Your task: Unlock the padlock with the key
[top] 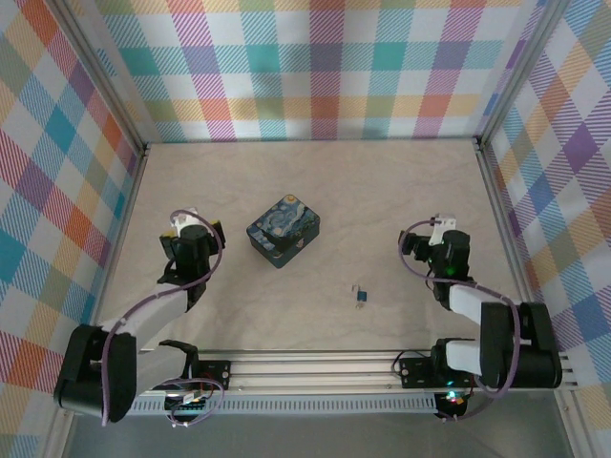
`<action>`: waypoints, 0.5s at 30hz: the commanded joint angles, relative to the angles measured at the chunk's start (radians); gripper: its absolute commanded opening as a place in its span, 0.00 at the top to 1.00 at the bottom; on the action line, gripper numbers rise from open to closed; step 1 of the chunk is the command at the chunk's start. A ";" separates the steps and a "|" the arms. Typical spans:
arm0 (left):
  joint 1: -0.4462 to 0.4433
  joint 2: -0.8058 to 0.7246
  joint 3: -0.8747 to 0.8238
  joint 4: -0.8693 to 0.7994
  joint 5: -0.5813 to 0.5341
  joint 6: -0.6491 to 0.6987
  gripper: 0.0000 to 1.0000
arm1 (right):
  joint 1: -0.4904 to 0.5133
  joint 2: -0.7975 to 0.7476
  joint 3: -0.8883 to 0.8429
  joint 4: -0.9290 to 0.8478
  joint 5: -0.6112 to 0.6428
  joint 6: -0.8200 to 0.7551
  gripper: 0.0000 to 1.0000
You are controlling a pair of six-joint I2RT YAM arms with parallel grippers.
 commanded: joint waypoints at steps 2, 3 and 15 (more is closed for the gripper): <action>0.029 0.067 -0.022 0.204 0.103 0.059 0.00 | -0.042 0.096 0.017 0.248 -0.091 -0.030 0.00; 0.034 0.087 -0.028 0.235 0.121 0.063 0.00 | -0.048 0.127 0.016 0.279 -0.100 -0.025 0.00; 0.073 0.397 -0.042 0.523 0.274 0.109 0.00 | -0.047 0.253 0.106 0.220 -0.123 -0.036 0.00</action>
